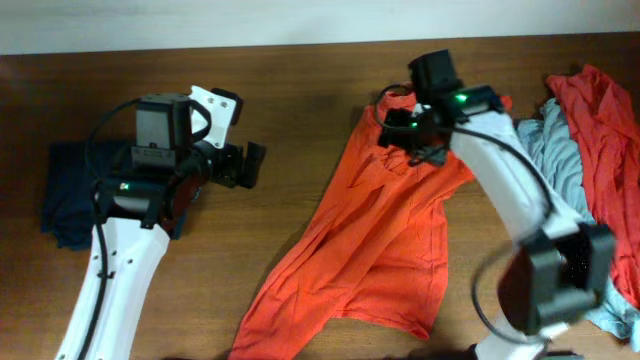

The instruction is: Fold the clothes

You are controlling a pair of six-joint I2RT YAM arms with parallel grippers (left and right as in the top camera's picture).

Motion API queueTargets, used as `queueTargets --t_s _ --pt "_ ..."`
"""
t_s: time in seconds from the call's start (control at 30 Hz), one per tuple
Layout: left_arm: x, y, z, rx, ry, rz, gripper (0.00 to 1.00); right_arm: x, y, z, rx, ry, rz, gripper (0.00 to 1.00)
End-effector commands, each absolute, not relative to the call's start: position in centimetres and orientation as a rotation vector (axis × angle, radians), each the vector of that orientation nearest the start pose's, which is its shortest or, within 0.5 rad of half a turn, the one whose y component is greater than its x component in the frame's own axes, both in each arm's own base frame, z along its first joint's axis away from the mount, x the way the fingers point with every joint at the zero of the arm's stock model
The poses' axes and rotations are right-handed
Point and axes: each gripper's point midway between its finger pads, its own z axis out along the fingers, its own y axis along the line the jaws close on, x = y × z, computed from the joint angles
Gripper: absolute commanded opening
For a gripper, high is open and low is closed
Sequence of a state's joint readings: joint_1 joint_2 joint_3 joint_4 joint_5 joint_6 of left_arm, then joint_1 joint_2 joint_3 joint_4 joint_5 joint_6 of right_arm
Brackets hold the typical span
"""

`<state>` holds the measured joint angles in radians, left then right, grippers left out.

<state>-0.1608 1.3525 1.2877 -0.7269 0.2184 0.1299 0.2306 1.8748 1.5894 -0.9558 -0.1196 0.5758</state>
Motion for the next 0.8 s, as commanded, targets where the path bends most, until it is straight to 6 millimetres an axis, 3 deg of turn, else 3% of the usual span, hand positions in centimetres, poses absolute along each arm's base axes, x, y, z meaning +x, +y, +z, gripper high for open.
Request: queueTargets --t_s 0.0,0.07,0.23,0.27,0.33,0.37,0.4,0.5,0.6,0.77 --pt "37.8 -9.7 23.4 0.472 2.34 -0.226 0.99 41.7 13.9 7.0 0.475 2.941 0.425 0.73" --pt "37.9 -9.7 22.6 0.475 2.364 -0.231 0.99 42.4 14.3 4.0 0.5 2.964 0.407 0.7" --pt "38.2 -9.8 21.6 0.477 2.39 -0.234 0.99 43.1 13.9 0.9 0.577 2.972 0.351 0.64" --pt "38.3 -9.8 21.3 0.477 2.396 -0.235 0.99 43.2 14.0 0.4 0.578 2.976 0.352 0.45" --pt "38.3 -9.8 21.1 0.478 2.403 -0.235 0.99 43.2 14.0 0.4 0.575 2.973 0.353 0.16" --pt "38.4 -9.8 21.0 0.478 2.406 -0.236 0.99 43.2 14.2 0.5 0.57 2.972 0.36 0.08" --pt "38.4 -9.8 20.9 0.478 2.407 -0.236 0.99 43.3 14.3 0.8 0.564 2.965 0.366 0.04" --pt "38.4 -9.8 20.9 0.478 2.407 -0.236 0.99 43.5 14.8 2.3 0.508 2.946 0.411 0.04" --pt "38.4 -9.8 20.9 0.478 2.408 -0.236 0.99 43.5 16.1 5.1 0.396 2.914 0.531 0.04" --pt "38.4 -9.9 20.9 0.48 2.407 -0.241 0.99 43.2 17.9 11.9 0.213 2.783 0.631 0.08"
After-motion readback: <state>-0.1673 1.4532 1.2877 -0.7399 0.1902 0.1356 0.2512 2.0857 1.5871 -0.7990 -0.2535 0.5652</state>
